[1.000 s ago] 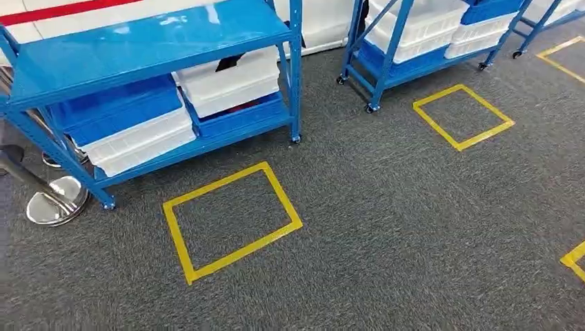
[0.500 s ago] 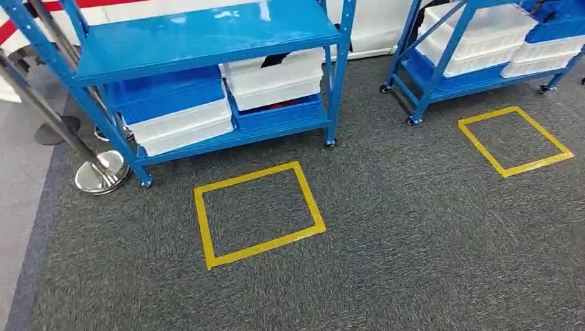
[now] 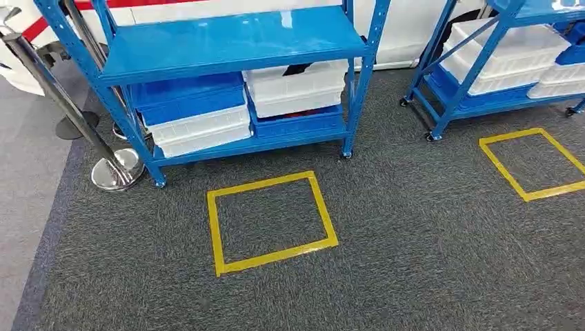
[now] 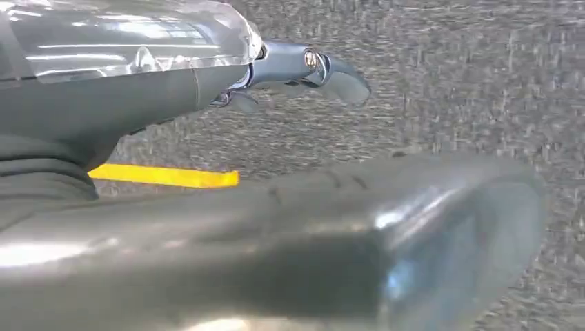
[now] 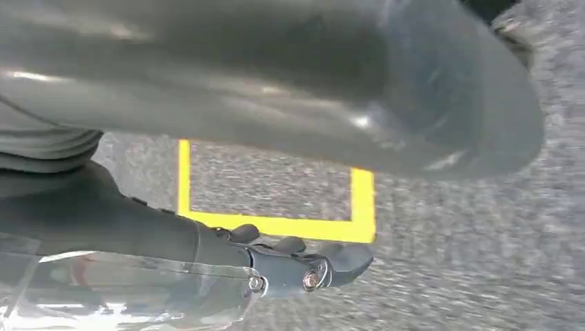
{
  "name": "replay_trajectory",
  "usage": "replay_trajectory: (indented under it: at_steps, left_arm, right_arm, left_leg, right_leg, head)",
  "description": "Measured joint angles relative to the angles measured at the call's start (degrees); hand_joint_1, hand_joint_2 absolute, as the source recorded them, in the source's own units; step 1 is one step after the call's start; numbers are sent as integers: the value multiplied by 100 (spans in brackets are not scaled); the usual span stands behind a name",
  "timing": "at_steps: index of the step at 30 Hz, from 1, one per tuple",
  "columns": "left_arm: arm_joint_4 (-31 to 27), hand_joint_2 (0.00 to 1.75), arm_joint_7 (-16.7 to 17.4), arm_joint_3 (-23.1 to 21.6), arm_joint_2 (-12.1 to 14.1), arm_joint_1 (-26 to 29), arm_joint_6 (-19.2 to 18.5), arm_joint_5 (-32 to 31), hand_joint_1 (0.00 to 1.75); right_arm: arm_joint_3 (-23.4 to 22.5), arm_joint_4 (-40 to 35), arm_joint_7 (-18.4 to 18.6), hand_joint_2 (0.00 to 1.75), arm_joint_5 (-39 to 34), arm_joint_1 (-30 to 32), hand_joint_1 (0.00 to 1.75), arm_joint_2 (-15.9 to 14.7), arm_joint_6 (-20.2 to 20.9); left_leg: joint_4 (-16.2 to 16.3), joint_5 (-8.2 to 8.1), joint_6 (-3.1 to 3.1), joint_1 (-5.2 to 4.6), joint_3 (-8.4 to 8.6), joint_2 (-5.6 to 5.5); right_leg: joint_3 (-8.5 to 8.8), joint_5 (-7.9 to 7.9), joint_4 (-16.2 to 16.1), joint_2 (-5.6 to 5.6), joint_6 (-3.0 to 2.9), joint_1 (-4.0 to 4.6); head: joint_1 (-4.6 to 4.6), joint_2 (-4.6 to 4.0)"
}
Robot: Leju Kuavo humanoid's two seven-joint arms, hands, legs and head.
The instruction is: Take the parts from the cabinet and place them on the table.
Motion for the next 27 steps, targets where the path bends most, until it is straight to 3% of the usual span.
replay_trajectory:
  at_steps: [2, 4, 5, 7, 8, 9, 10, 11, 13, 14, 15, 16, 17, 18, 20, 21, 22, 23, 24, 25, 26, 27]
  left_arm:
    - [0, 0, 4, 0, 0, 3, 0, -9, 0]
    - [-2, 0, 15, -2, 9, -5, 0, -17, 0]
    - [-2, 0, 15, -4, 9, -10, 0, -24, 0]
    - [-2, 0, 17, -4, 9, -11, 0, -24, 0]
    - [-2, 0, 17, -4, 9, -7, 2, -24, 0]
    - [-2, 0, 17, -4, 9, 8, 2, -24, 0]
    - [-2, 0, 17, -7, 9, 16, 2, -22, 0]
    - [-2, 0, 22, -7, 9, 38, 4, -22, 0]
    - [0, 0, 20, -7, 15, 61, 9, -22, 0]
    - [13, 0, 33, -7, 31, 99, 9, -20, 0]
    - [13, 0, 20, -9, 28, 92, 13, -20, 0]
    - [13, 0, 22, -9, 28, 59, 11, -22, 0]
    - [11, 0, 20, -11, 28, 50, 11, -24, 0]
    - [11, 0, 20, -11, 28, 47, 11, -24, 0]
    - [4, 0, 20, -20, 17, 67, 11, -24, 0]
    - [4, 0, 26, -24, 24, 58, 13, -22, 0]
    - [4, 0, 35, -28, 24, 47, 13, -17, 0]
    - [4, 0, 35, -37, 22, 46, 13, -15, 0]
    - [4, 0, 44, -42, 22, 47, 13, -6, 0]
    - [4, 0, 55, -44, 17, 54, 15, 0, 0]
    - [4, 0, 61, -46, 11, 69, 17, 2, 0]
    - [4, 0, 68, -46, 7, 80, 24, 2, 0]
  right_arm:
    - [0, 0, 7, 0, 2, -21, 0, 2, 2]
    - [2, -7, 11, 0, 2, -19, 0, 24, 2]
    - [2, -4, 9, 0, 2, -3, 0, 22, 2]
    - [0, -2, 9, 0, 2, 0, 0, 15, 2]
    - [0, -2, 9, 0, 2, 0, 0, 15, 2]
    - [0, -2, 9, 0, 2, 6, 0, 15, 4]
    - [0, -2, 9, 0, 2, 11, 0, 15, 7]
    - [0, -2, 9, 0, 2, 10, 0, 15, 11]
    - [0, -2, 9, 0, 2, 24, 0, 22, 9]
    - [0, 18, 9, 0, 2, 45, 0, 26, 13]
    - [-2, 13, -2, 0, 2, 22, 0, 24, 18]
    - [-2, 9, 2, 0, 2, 8, 0, 24, 20]
    - [-2, 4, 2, 0, 2, -18, 0, 26, 24]
    - [-2, 4, 2, 0, 2, -36, 0, 31, 24]
    - [-2, -4, -2, 0, 4, -37, 0, 28, 24]
    - [-2, -4, -2, 0, 4, -36, 0, 30, 24]
    - [-2, -4, -2, 0, 4, -43, 0, 31, 24]
    - [-2, -4, -2, 0, 5, -41, 0, 31, 24]
    - [-2, -2, -2, 0, 4, -32, 0, 31, 24]
    - [-2, -4, -2, 0, 4, -29, 0, 31, 24]
    - [-2, -2, 0, 0, 4, -21, 0, 28, 24]
    - [-2, -2, 2, 0, 4, 2, 0, 28, 22]
  left_leg:
    - [-64, -57, -64, 14, 52, 0]
    - [-11, -123, -127, 36, 146, 42]
    - [310, -215, -165, 26, 3, 82]
    - [1318, -559, -224, 53, -630, 102]
    - [1805, -651, -238, 60, -985, 105]
    - [2037, -551, -241, 62, -1245, 106]
    - [1937, -259, -235, 63, -1358, 106]
    - [1597, 129, -219, 63, -1333, 106]
    - [590, 950, -132, 47, -1167, 127]
    - [663, 815, -87, -13, -1141, 150]
    - [522, 781, -37, -46, -1057, 155]
    - [403, 605, -6, -50, -970, 154]
    - [374, 563, 43, -48, -945, 144]
    - [311, 528, 87, -28, -856, 119]
    - [89, 470, 146, 18, -543, 115]
    - [25, 428, 162, 16, -430, 111]
    - [-19, 373, 172, 15, -327, 104]
    - [-47, 301, 176, 14, -215, 90]
    - [-57, 224, 169, 14, -109, 63]
    - [-56, 138, 155, 16, 4, 36]
    - [-57, 39, 145, 18, 131, 20]
    - [-56, -64, 136, 19, 270, 9]
  right_leg:
    - [19, -94, 2, -8, -71, 24]
    - [169, -147, -86, -16, -140, -25]
    - [260, -205, -109, -42, -179, -33]
    - [387, -328, -116, -72, -200, -30]
    - [471, -403, -116, -73, -200, -27]
    - [571, -486, -117, -70, -197, -28]
    - [702, -580, -119, -61, -190, -30]
    - [830, -674, -122, -55, -181, -31]
    - [1084, -872, -128, -58, -149, -29]
    - [1126, -937, -156, -76, -105, -22]
    - [1145, -979, -167, -52, -49, -28]
    - [1169, -1004, -205, -69, -7, -29]
    - [1233, -964, -199, -78, 31, -20]
    - [1197, -837, -70, -79, 81, -19]
    - [771, -521, 745, -67, 113, -30]
    - [443, -543, 1170, -62, 106, -33]
    - [134, -706, 1452, -61, 121, -38]
    - [-116, -1001, 1593, -60, 130, -37]
    - [-296, -1264, 1612, -59, 136, -34]
    - [-427, -1403, 1535, -60, 163, -37]
    - [-490, -1409, 1327, -60, 169, -39]
    - [-497, -1194, 1003, -60, 159, -38]
  head:
    - [2, -2]
    - [2, -2]
    - [0, -2]
    - [2, -2]
    - [2, -2]
    - [2, -2]
    - [2, -2]
    - [2, -2]
    - [2, -2]
    - [4, -2]
    - [-4, -2]
    - [0, -2]
    - [2, -2]
    - [-2, -2]
    - [2, -2]
    - [2, -2]
    - [2, -2]
    - [4, -2]
    - [2, -2]
    - [2, -2]
    - [2, -2]
    - [2, -2]
